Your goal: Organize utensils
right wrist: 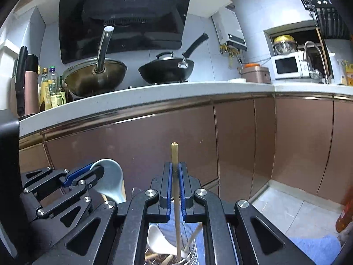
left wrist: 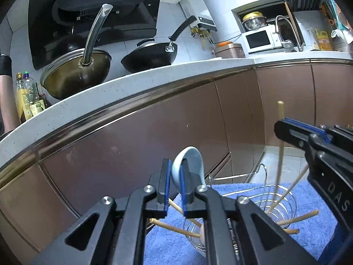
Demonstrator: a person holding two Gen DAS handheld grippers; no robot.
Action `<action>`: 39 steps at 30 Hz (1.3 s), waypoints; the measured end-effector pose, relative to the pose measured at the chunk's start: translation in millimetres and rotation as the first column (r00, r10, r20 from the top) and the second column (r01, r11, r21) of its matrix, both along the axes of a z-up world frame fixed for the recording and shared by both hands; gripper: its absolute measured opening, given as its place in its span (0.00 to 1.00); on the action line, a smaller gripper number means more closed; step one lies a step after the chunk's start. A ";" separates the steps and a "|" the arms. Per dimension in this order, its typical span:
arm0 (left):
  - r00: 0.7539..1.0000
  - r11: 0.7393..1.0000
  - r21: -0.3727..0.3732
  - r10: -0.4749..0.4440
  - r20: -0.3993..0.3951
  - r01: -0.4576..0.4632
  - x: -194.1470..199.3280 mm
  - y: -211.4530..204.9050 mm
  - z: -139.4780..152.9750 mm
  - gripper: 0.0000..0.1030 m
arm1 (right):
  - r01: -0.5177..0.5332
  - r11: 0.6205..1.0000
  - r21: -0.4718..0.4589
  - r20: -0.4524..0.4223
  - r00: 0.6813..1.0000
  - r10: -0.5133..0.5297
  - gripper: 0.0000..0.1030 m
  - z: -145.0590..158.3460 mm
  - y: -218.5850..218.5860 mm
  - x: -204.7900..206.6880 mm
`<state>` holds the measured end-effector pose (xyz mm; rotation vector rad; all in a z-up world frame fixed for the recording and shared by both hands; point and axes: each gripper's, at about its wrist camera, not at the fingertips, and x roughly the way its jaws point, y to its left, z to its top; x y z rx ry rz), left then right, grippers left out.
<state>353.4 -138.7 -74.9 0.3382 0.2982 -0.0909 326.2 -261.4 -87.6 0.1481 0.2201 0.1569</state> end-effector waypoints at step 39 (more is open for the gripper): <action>0.999 0.990 -0.136 0.034 0.031 -0.030 -183.1 86.0 72.3 0.58 | 0.105 0.993 -0.059 -0.093 0.990 -0.110 0.61 32.9 16.9 -195.8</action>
